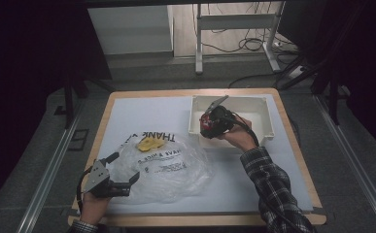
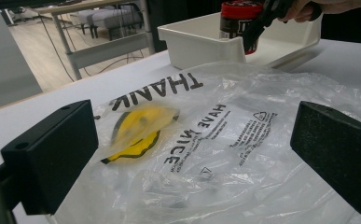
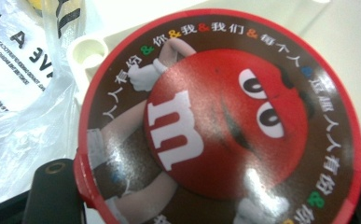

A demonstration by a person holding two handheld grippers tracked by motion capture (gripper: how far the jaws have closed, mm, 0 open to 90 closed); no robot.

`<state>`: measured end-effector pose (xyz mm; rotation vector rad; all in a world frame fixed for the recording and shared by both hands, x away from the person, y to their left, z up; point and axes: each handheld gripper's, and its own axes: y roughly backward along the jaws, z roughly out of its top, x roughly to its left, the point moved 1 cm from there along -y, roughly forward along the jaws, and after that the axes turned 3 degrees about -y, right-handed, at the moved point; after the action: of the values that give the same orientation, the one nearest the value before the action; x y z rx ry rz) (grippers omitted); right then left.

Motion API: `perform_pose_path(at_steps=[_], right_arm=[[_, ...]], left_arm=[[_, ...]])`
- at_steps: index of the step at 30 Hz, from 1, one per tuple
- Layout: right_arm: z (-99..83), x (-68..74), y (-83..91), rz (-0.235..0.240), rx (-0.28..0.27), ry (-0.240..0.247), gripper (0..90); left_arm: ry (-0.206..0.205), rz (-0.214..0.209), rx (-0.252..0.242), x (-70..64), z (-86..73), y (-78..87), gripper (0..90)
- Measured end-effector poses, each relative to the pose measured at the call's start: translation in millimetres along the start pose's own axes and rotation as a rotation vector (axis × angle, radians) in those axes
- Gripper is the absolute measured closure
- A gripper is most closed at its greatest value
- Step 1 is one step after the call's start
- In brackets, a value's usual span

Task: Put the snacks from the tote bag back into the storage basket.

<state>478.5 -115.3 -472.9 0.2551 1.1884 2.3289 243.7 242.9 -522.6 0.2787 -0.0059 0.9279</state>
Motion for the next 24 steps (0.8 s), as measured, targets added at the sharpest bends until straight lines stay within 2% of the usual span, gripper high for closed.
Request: perform_pose_path(at_steps=[5,14,24], right_arm=[[3.1,-1.8,-7.2,0.009,-0.003,0.011,25.7],[6.8,-7.7,-19.1,0.016,0.006,-0.004,25.7],[10.2,-13.4,-34.9,0.023,0.009,0.013,25.7]], left_arm=[[-0.003,0.001,0.000,0.0,0.1,0.0,0.6],[-0.003,0.000,0.000,0.0,0.1,0.0,0.6],[-0.001,0.000,-0.001,0.0,0.0,0.0,0.6]])
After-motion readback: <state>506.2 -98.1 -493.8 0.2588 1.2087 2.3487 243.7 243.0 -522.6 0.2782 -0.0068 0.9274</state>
